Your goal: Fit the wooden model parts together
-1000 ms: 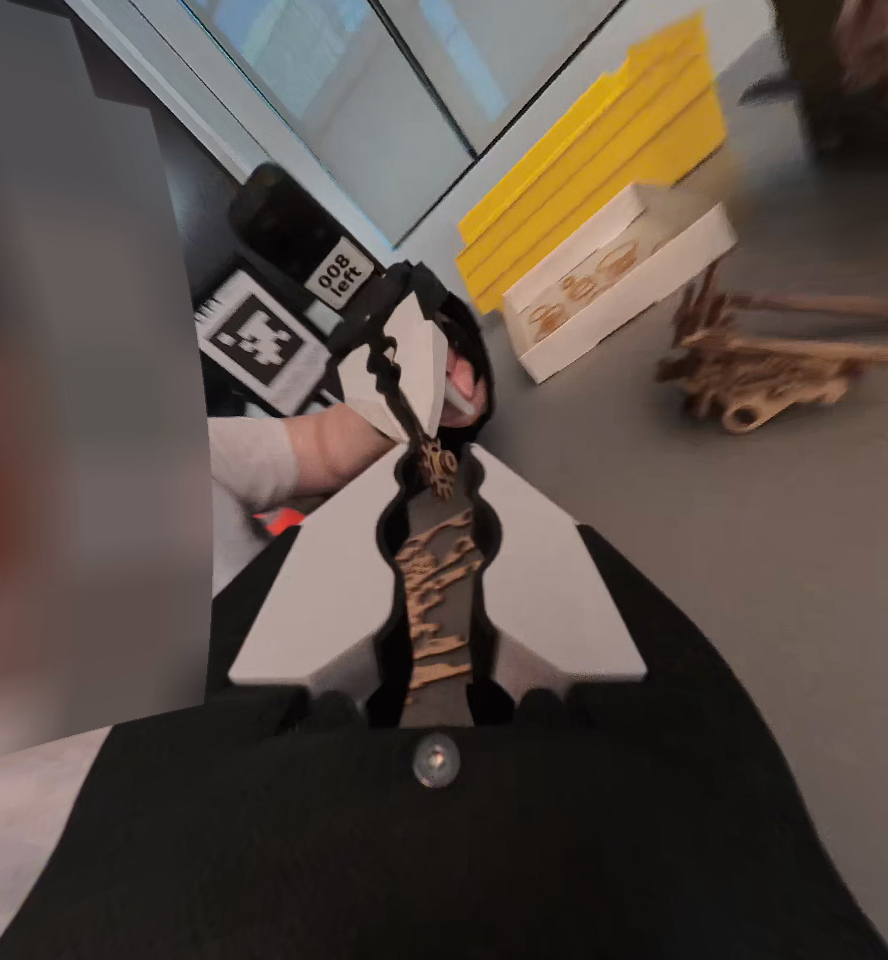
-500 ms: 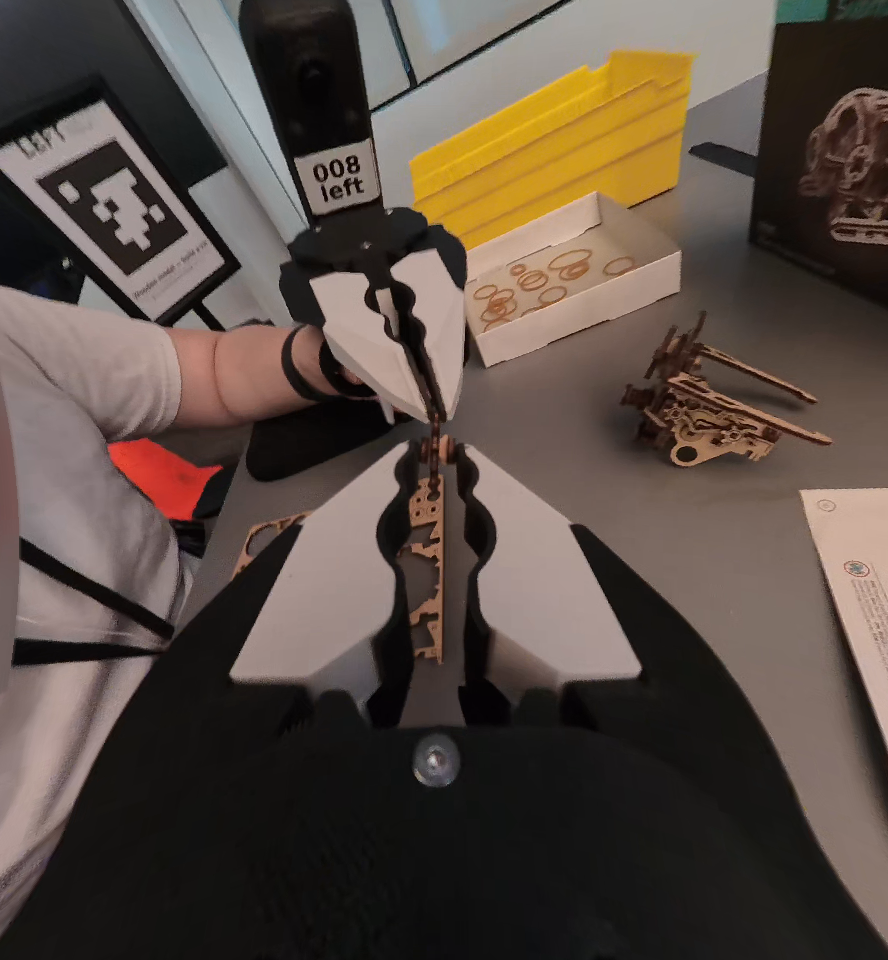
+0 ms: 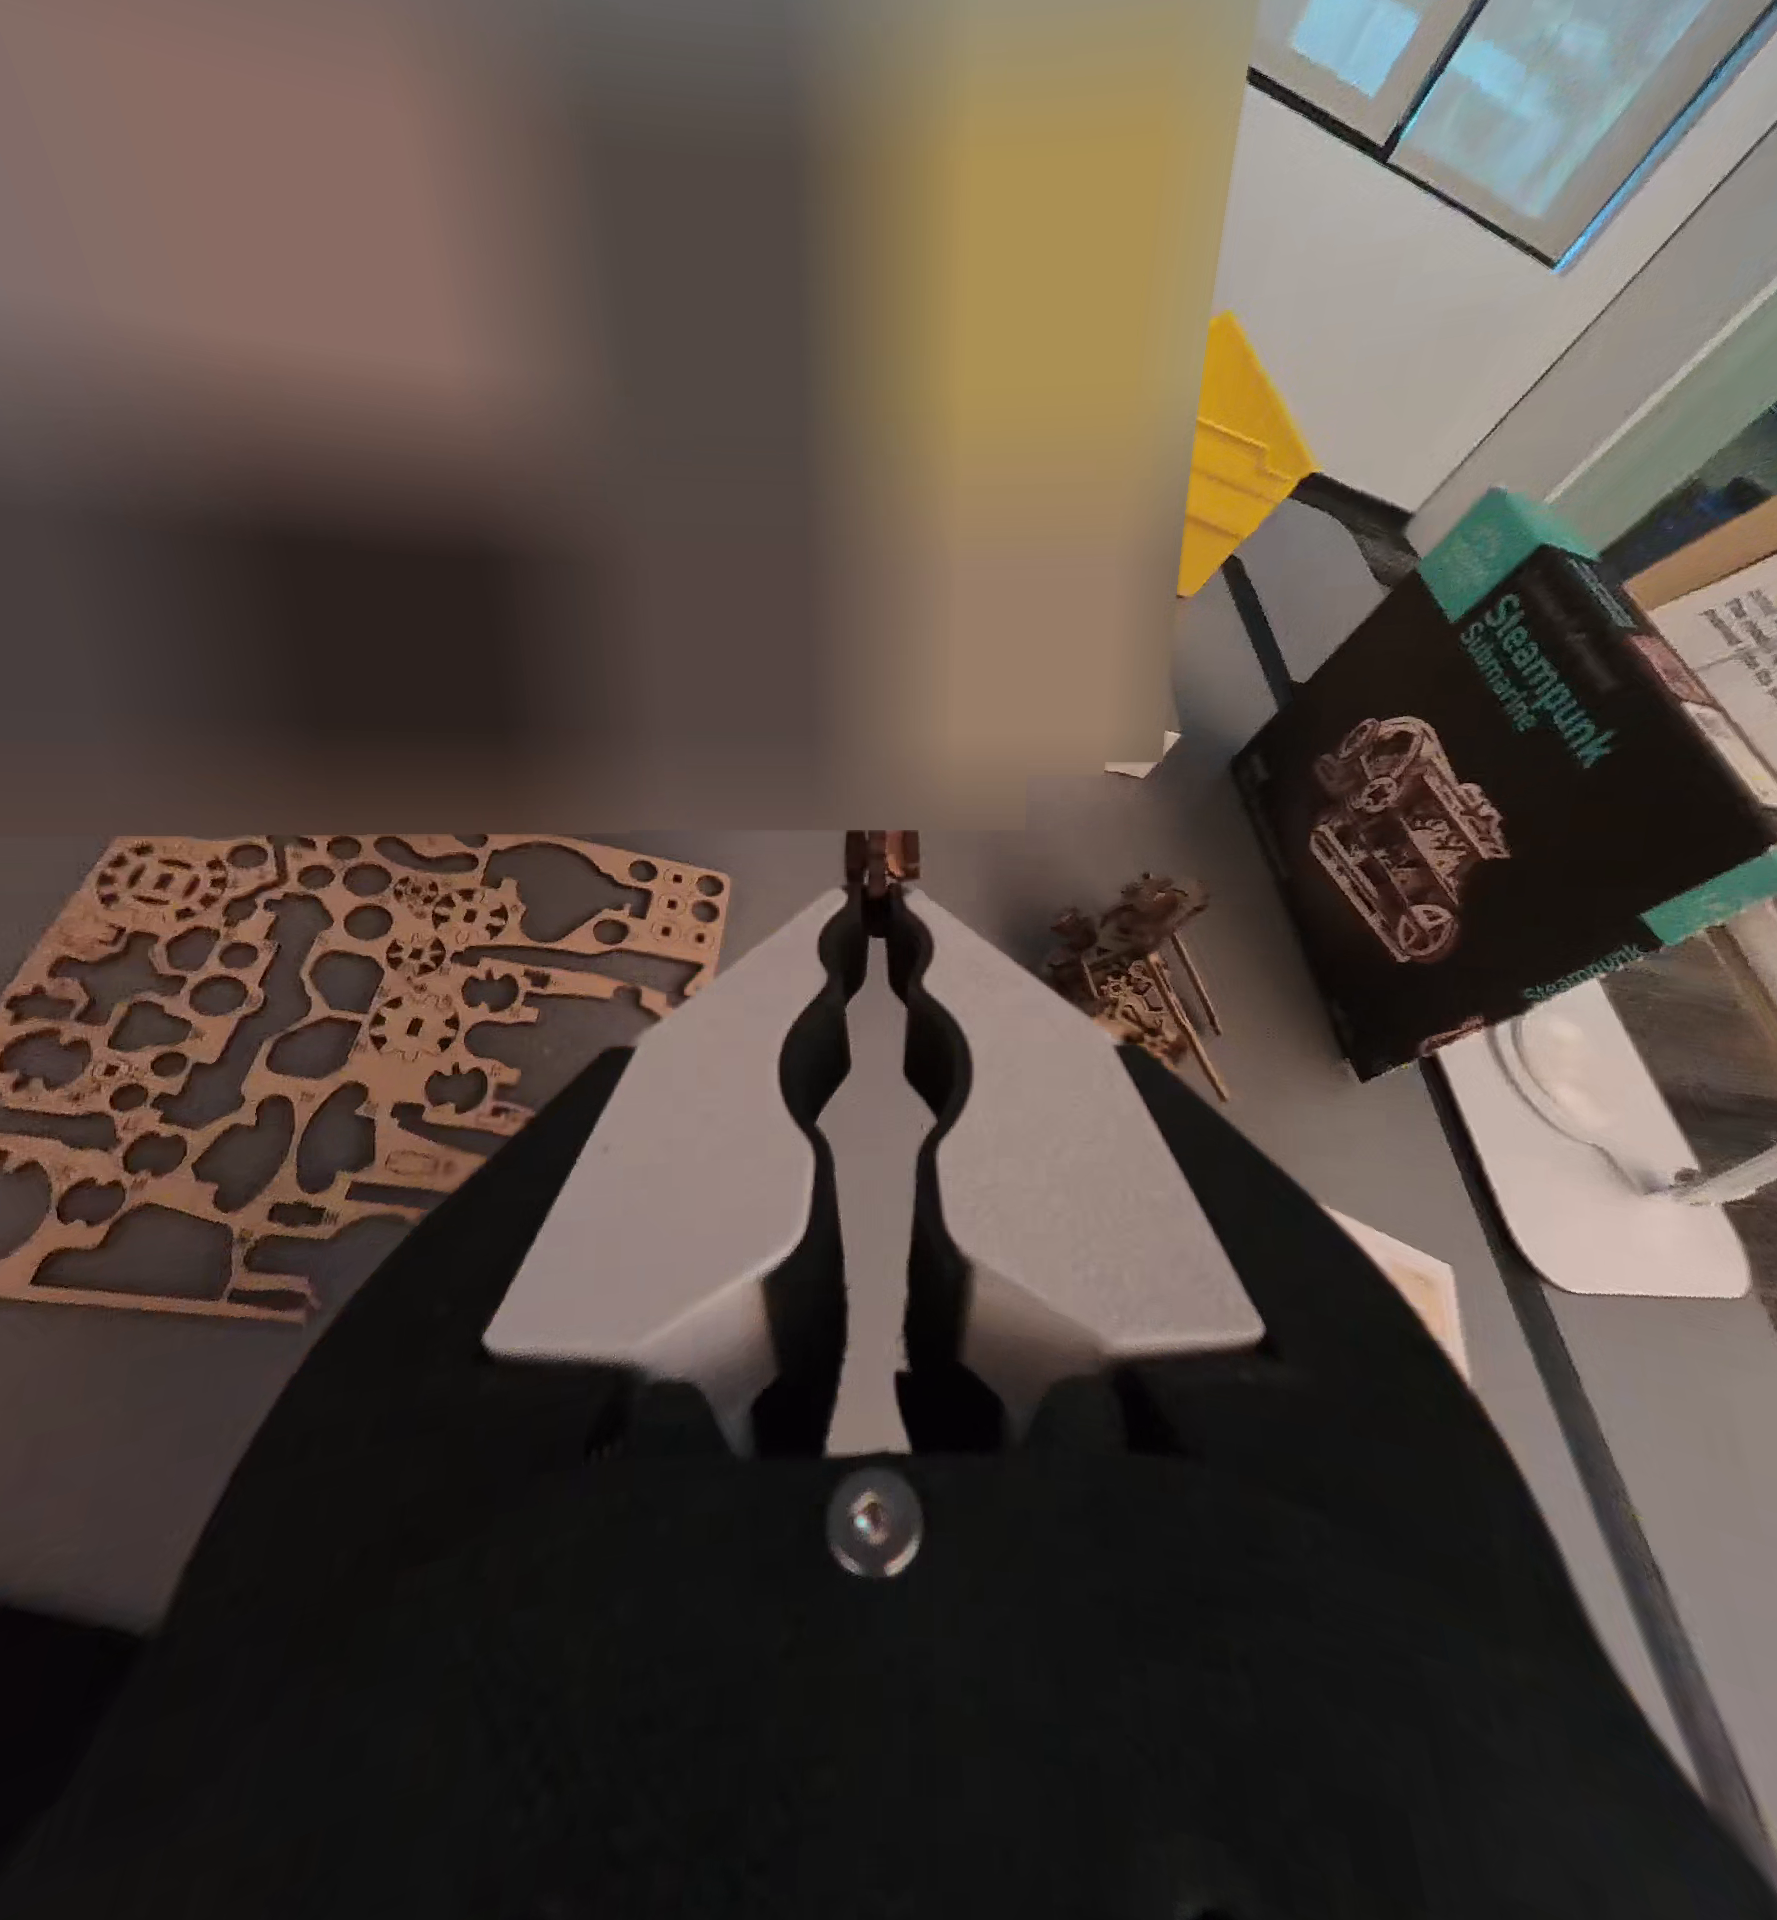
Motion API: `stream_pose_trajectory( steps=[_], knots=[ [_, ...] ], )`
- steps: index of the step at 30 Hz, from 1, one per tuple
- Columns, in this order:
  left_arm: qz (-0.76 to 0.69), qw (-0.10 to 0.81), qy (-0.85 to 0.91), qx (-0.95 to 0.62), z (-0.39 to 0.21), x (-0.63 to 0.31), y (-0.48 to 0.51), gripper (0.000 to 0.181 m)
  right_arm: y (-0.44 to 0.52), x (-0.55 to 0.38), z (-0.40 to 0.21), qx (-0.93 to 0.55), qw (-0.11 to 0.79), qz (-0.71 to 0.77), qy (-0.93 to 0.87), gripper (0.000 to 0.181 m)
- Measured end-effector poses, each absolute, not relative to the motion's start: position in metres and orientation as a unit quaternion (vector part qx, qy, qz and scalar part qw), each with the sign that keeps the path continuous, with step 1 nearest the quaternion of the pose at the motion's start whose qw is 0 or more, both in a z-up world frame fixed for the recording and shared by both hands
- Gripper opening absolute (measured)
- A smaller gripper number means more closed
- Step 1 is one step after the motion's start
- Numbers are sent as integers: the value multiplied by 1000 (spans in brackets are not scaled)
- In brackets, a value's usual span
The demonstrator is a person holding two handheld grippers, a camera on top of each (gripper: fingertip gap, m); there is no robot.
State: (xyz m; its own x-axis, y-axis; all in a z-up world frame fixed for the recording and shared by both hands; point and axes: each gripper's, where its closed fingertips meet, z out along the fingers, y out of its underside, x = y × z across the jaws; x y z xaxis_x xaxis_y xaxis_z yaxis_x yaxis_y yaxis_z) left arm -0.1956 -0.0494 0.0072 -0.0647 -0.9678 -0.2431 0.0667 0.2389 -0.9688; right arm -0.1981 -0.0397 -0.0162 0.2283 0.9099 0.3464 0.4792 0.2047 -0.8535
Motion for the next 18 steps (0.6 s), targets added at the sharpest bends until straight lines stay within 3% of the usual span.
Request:
stream_pose_trajectory(
  steps=[7,18],
  knots=[
    [-409,569,607,-375,0,-194,-58,18,-53,-199,-10,-548,524,192,-623,1],
    [-361,597,635,-330,-4,-193,-70,0,-62,-198,-15,-509,522,166,-663,4]
  ],
)
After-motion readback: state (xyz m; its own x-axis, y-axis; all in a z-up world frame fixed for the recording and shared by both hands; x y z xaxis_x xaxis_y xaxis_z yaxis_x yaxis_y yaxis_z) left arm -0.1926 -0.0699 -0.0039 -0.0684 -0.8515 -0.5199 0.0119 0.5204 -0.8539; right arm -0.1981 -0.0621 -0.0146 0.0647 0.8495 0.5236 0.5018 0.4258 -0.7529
